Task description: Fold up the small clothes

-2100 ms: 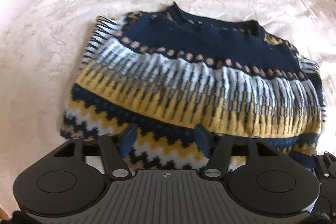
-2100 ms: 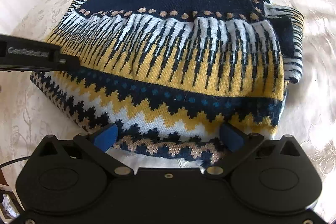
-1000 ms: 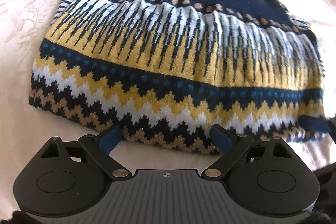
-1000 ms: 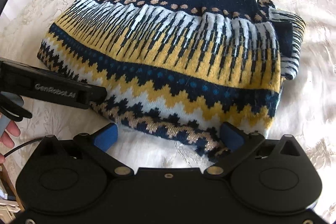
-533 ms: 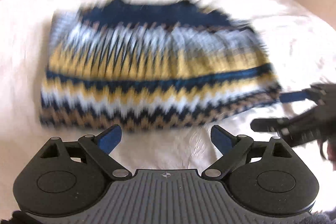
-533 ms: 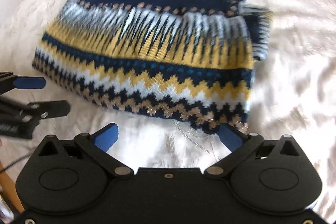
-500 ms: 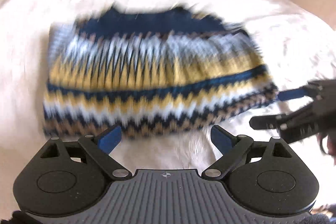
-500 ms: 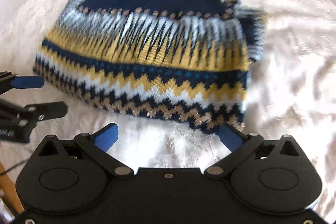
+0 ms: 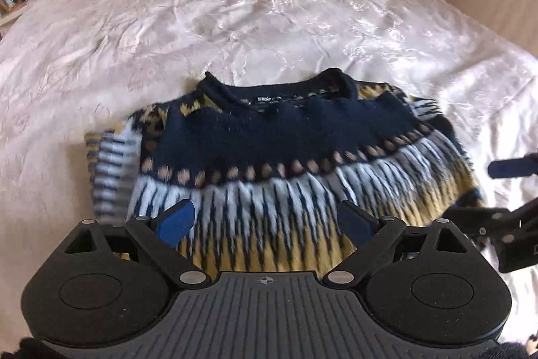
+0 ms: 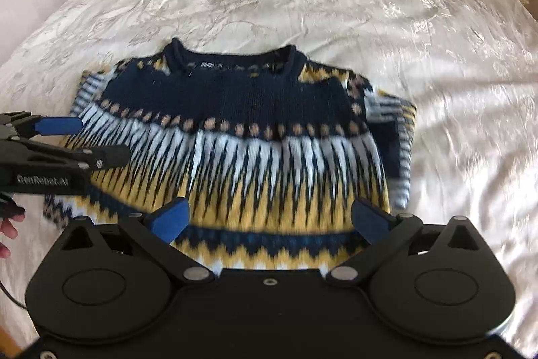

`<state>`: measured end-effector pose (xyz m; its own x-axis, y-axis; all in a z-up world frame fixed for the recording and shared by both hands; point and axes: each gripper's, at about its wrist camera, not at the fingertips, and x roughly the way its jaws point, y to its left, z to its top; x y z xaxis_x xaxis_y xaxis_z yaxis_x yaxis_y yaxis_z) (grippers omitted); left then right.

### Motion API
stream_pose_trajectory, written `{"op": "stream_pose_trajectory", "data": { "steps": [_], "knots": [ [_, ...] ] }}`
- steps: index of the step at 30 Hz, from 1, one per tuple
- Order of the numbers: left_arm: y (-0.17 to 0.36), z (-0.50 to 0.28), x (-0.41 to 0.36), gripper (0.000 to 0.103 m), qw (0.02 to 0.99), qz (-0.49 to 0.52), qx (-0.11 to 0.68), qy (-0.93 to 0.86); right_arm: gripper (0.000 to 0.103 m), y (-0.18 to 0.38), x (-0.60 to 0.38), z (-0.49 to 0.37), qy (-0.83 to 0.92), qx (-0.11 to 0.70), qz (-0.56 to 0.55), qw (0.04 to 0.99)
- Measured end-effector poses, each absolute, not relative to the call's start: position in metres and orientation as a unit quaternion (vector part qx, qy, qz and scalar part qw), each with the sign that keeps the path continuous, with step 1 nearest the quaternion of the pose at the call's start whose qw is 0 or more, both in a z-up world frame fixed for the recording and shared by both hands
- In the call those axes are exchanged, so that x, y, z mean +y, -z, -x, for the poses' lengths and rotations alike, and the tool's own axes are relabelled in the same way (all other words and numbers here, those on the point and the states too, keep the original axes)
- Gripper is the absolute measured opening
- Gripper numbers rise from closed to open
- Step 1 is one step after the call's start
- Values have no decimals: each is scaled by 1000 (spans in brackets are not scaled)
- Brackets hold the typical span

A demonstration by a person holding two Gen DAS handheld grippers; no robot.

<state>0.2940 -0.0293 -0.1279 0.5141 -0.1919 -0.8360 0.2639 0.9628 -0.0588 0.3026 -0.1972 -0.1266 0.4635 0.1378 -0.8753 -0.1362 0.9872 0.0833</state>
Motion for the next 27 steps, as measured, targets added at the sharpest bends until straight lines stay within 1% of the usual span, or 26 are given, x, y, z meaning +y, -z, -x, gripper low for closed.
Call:
{"op": "stream_pose_trajectory", "data": {
  "steps": [6, 11, 13, 15, 17, 19, 22, 27],
  "knots": [
    [140, -323, -54, 92, 862, -59, 482, 147, 102, 140, -193, -344, -56, 535, -4, 843],
    [172, -339, -72, 92, 842, -124, 506, 144, 102, 167, -191, -372, -46, 568, 41, 821],
    [186, -344, -68, 95, 832, -142, 520, 129, 100, 181, -195, -379, -39, 579, 67, 812],
    [191, -351, -56, 101, 833, -118, 529, 116, 100, 194, -206, -384, -11, 587, 94, 804],
    [194, -356, -44, 102, 832, -91, 536, 107, 101, 201, -228, -389, -1, 595, 62, 801],
    [195, -357, -41, 103, 831, -87, 537, 113, 101, 206, -250, -392, -4, 605, 10, 796],
    [193, -356, -43, 103, 833, -88, 535, 108, 101, 206, -266, -392, -6, 604, -14, 797],
    [176, -344, -44, 101, 845, -53, 526, 84, 101, 187, -306, -369, -41, 569, -113, 813]
  ]
}}
